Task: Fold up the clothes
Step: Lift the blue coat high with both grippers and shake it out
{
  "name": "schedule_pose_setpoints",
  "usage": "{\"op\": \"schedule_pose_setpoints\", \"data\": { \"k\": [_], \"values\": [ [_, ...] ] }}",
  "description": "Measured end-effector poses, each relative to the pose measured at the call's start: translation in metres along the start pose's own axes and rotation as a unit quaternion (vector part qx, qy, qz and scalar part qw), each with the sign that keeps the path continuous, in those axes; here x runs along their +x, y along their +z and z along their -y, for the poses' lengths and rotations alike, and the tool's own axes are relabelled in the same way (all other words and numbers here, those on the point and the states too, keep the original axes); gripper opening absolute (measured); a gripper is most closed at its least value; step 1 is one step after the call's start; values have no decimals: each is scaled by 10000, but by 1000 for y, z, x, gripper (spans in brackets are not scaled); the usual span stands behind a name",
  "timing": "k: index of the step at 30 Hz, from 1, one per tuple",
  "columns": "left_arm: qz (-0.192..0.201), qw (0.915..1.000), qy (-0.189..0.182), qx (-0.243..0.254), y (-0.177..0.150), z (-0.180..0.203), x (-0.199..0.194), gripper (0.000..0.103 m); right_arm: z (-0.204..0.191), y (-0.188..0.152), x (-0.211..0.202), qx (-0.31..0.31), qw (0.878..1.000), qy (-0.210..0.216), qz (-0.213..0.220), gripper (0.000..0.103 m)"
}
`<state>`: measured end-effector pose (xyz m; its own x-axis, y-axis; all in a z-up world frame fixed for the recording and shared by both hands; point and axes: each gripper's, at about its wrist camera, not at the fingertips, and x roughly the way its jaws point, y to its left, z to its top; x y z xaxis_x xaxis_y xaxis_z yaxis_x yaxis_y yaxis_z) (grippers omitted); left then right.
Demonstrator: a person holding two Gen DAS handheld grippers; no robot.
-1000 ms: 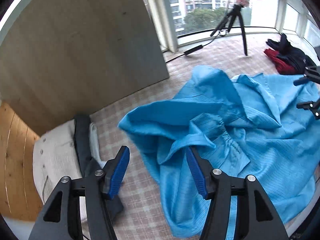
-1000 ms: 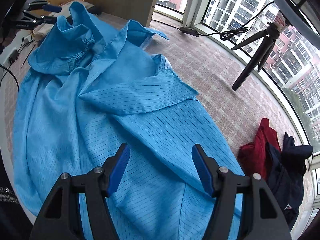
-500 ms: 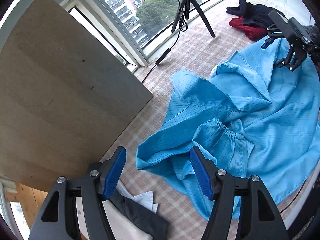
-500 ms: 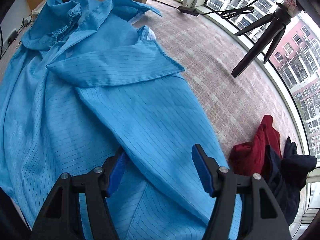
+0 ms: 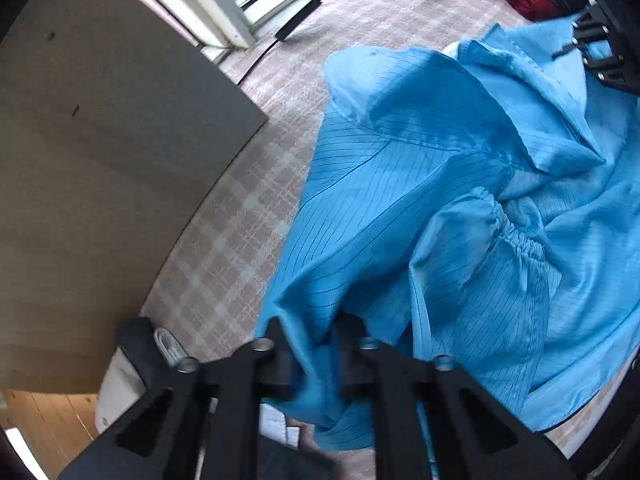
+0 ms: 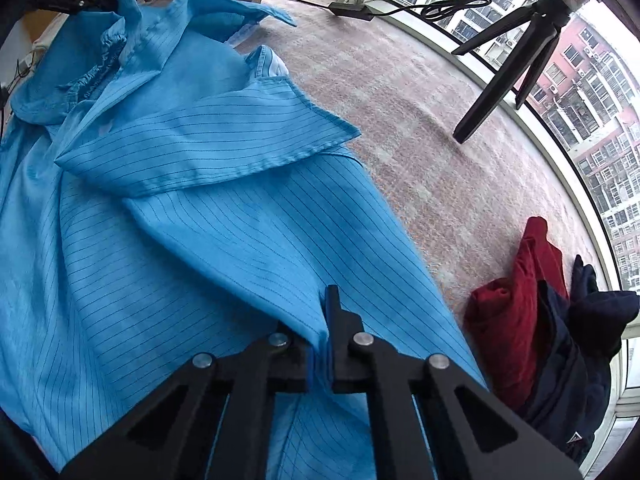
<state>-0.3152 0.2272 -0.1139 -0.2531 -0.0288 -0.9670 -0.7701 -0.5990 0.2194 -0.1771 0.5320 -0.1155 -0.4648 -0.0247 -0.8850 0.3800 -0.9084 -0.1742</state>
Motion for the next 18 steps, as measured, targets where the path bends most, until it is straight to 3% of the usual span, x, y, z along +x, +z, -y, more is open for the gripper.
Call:
{"op": "schedule_pose_setpoints", "data": {
  "k": [3,6,9,14,18],
  "values": [
    [376,9981,-170,-468,-13,-6,-25,2,10,7,-28,313,9988,-140,348,2],
    [905,9927,90,-792,-23,-8,-69,2,21,13,-55,626,9952,-279,695,2],
    [1499,9821,353,-1089,-32,-12,-121,1,31,20,-83,937,9893,-418,1041,2],
    [2478,9580,661,-1280,-50,-12,-228,1,51,45,-191,1539,9611,-783,2156,2],
    [3135,9354,1200,-1110,-70,9,-319,1,39,52,-296,1629,9326,-1286,2954,2]
  ]
}}
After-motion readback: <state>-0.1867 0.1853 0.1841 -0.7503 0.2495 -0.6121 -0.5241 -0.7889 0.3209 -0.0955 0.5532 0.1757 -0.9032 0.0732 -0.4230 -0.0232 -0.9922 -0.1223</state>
